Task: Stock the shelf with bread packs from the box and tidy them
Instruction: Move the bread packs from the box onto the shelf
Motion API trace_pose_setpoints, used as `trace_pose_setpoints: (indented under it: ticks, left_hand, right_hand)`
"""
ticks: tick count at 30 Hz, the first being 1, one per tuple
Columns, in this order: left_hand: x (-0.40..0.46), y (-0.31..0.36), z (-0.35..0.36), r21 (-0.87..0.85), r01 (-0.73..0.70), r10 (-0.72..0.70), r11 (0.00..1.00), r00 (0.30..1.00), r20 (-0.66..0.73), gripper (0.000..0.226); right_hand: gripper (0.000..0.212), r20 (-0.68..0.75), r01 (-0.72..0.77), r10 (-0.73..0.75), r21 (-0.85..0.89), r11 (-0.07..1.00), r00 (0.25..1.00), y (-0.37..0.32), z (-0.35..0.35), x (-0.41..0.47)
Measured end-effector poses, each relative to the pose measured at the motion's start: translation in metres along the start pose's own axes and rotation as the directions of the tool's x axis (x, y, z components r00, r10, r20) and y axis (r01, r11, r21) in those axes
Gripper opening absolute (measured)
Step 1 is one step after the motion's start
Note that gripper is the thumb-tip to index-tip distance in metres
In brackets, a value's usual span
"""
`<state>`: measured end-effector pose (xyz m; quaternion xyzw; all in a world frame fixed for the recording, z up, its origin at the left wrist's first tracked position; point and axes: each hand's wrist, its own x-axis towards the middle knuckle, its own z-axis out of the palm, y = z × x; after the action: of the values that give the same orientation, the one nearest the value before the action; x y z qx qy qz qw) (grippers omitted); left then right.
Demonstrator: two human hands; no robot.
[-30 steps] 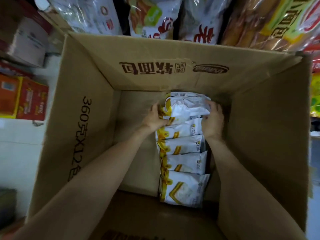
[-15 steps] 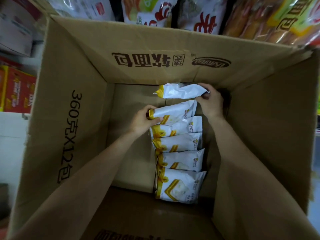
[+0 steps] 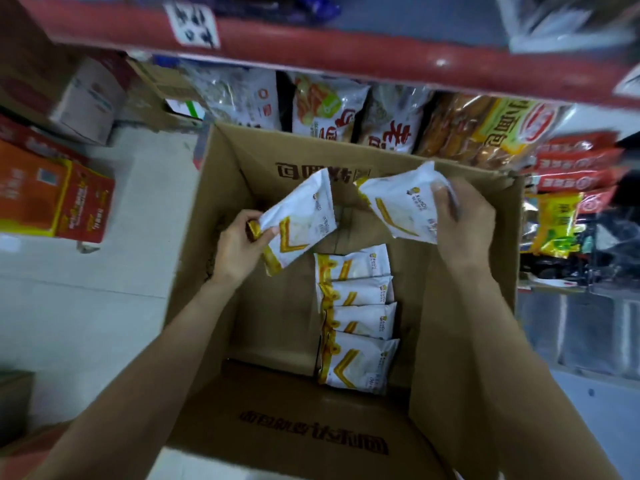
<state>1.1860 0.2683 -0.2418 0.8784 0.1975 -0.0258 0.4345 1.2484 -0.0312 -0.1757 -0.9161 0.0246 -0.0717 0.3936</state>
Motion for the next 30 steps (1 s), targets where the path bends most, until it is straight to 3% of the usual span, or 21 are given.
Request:
trace_pose_setpoints:
  ticks: [3,6,10,14,19,24,27,30]
  left_hand:
    - [-0.020,0.039,-0.027,-0.249,0.139,-0.138,0.958,0.990,0.022,0.023]
    - [-0.045,0.079,-0.051,-0.508,0.222,-0.205,0.832,0.975,0.089,0.017]
    - [-0.071,0.129,-0.081,-0.624,0.171,-0.163,0.762,0.984,0.070,0.021]
    - [-0.075,0.161,-0.115,-0.617,0.030,-0.032,0.786,0.999,0.008,0.021]
    - [-0.041,0.208,-0.151,-0.556,-0.126,0.118,0.822,0.992,-0.050,0.021]
    - [-0.006,0.251,-0.161,-0.413,-0.251,0.230,0.875,0.968,-0.102,0.019]
    - [0.010,0.263,-0.155,-0.365,-0.272,0.240,0.890,0.962,-0.130,0.017]
    - [0.021,0.264,-0.144,-0.384,-0.276,0.230,0.881,0.960,-0.162,0.017]
  right_hand:
    - [0.027,0.013,-0.060,0.060,0.063,0.996,0.998,-0.033,-0.048,0.001]
    - [0.024,0.010,-0.066,0.065,0.055,0.996,0.998,-0.071,-0.089,0.003]
    - [0.028,-0.065,0.014,-0.015,-0.022,1.000,0.998,-0.119,-0.135,0.011]
    - [0.027,-0.140,0.122,-0.130,-0.063,0.990,0.981,-0.165,-0.171,0.032]
    - [0.024,-0.117,0.240,-0.256,-0.136,0.961,0.959,-0.221,-0.189,0.090]
    - [0.023,-0.015,0.317,-0.345,-0.357,0.878,0.938,-0.257,-0.164,0.176]
    - [0.035,-0.002,0.254,-0.305,-0.546,0.799,0.952,-0.261,-0.136,0.225]
    - [0.036,0.012,0.278,-0.343,-0.612,0.741,0.939,-0.261,-0.112,0.260]
